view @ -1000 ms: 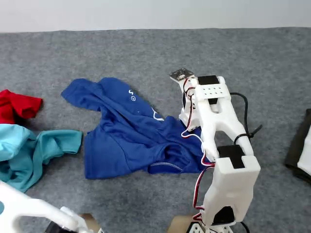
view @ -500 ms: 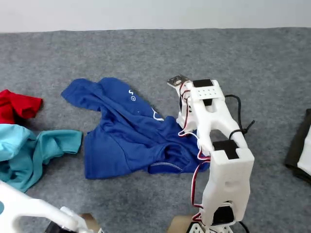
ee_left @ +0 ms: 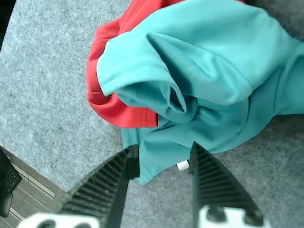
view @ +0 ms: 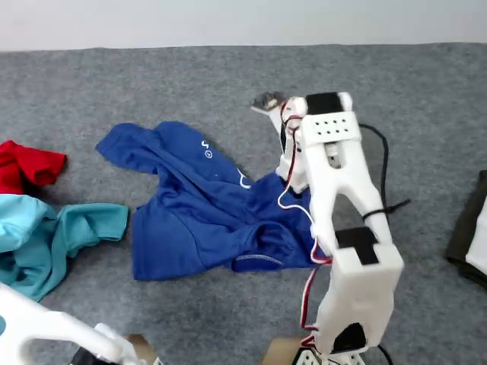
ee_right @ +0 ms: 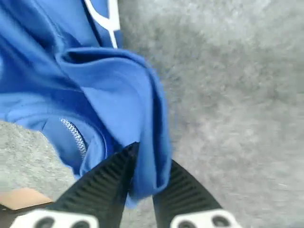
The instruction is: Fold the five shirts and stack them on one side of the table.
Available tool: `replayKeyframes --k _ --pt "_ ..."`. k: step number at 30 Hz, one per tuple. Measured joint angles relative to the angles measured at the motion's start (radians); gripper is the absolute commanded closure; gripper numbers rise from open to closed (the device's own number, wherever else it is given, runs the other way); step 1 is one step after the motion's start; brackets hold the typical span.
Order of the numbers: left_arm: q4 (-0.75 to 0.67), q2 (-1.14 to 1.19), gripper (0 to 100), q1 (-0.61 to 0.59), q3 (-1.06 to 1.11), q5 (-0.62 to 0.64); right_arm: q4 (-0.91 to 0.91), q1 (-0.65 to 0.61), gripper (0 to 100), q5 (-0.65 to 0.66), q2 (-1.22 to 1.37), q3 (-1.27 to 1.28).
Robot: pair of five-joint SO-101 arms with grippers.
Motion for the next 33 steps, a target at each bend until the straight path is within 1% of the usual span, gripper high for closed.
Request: replayKeyframes --k 4,8,12,16,19,23,25,27,29,33 --pt "0.068 0.0 82 0.06 -0.071 0.021 0.002 0.003 98.8 0.087 -0.167 0.015" --pt "0.098 -0.002 82 0.161 -0.124 0.146 0.002 0.0 98.8 0.161 -0.361 0.112" --pt "0.098 -0.002 83 0.311 -0.129 0.261 0.003 0.002 98.8 0.198 -0.571 0.27" --pt "0.095 -0.002 87 0.474 -0.129 0.381 0.003 0.0 98.8 0.219 -0.813 0.466" --pt "0.048 -0.002 90 0.605 -0.129 0.44 0.003 0.003 98.8 0.224 -1.007 0.612" --pt "-0.044 0.003 90 0.778 -0.129 0.483 0.003 0.055 98.8 0.224 -1.224 0.792" --pt "-0.087 0.043 90 0.85 -0.129 0.489 0.003 0.089 98.8 0.224 -1.304 0.868" --pt "-0.121 0.12 89 0.893 -0.129 0.493 0.003 0.12 98.8 0.23 -1.366 0.924" --pt "-0.147 0.227 89 0.919 -0.14 0.493 0.003 0.137 98.8 0.235 -1.41 0.961" --pt "-0.157 0.471 83 0.953 -0.238 0.493 0.003 0.14 98.8 0.236 -1.452 0.984"
